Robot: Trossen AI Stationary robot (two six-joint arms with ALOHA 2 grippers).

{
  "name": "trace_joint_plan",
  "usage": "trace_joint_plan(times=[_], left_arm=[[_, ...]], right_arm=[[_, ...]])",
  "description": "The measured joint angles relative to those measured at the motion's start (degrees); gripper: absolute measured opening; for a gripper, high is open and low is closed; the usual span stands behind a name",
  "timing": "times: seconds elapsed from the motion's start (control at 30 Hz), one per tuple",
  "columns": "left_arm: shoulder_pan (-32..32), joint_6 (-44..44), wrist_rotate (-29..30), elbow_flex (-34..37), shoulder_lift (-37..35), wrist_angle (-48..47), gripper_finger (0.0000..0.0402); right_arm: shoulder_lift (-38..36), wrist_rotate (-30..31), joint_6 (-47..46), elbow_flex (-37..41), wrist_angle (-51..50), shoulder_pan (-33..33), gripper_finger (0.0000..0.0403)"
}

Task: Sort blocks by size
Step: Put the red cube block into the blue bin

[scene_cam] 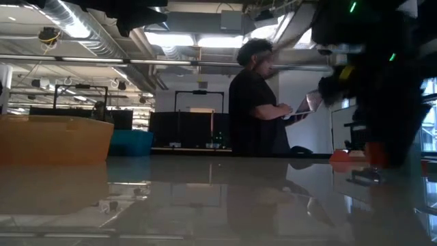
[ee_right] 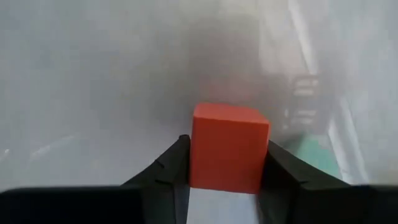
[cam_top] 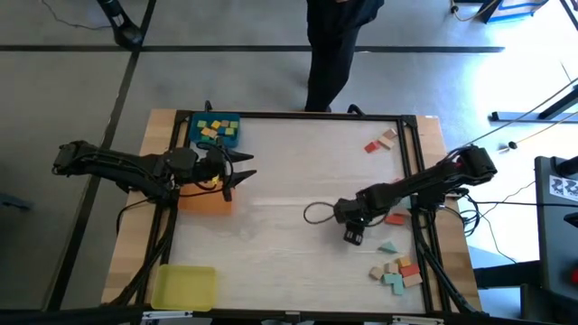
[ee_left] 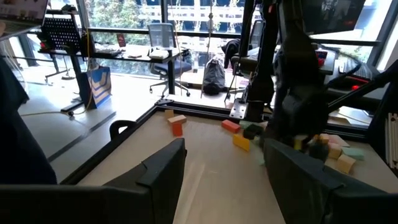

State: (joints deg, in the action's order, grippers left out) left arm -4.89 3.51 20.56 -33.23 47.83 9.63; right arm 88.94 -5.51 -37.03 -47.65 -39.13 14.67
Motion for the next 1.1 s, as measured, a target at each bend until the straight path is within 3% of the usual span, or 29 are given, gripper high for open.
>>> trace_joint_plan(times=[0.23,0.4,0.63,1.1], left_arm=[[0.0,0.1,0.0,0.0,0.0,0.6,0.0205],[0.0,-1.0,0.0,0.0,0.0,3.8,0.0205],[0.0,-4.2,0.0,0.0,0.0,6.7,0.0205],[0.6,-7.4,0.0,0.0,-0.1,8.0,0.0205]], right_arm=[[-3.0,4.5,9.7,-5.9,2.9,-3.6,0.0152],[-3.2,8.2,20.3,-8.1,11.1,-7.9,0.0135],[-2.5,9.6,28.3,-8.2,22.5,-14.2,0.0148],[8.8,8.4,35.0,-8.2,55.5,-25.1,0.0152]])
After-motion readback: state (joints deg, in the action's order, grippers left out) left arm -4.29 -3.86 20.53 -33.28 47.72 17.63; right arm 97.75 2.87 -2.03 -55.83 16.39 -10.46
